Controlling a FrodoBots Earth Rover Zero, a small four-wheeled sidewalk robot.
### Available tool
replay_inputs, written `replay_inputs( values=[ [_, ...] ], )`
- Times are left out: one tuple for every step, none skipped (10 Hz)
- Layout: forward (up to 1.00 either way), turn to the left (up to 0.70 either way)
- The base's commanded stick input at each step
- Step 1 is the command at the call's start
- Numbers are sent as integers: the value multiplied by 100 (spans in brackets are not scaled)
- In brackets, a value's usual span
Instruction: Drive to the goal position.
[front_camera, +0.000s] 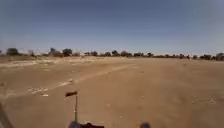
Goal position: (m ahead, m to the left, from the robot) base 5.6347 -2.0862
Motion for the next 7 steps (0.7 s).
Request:
replay_inputs(
  values=[
    [70,0],
    [70,0],
    [70,0],
    [70,0],
    [70,0],
    [70,0],
    [70,0]
  ],
)
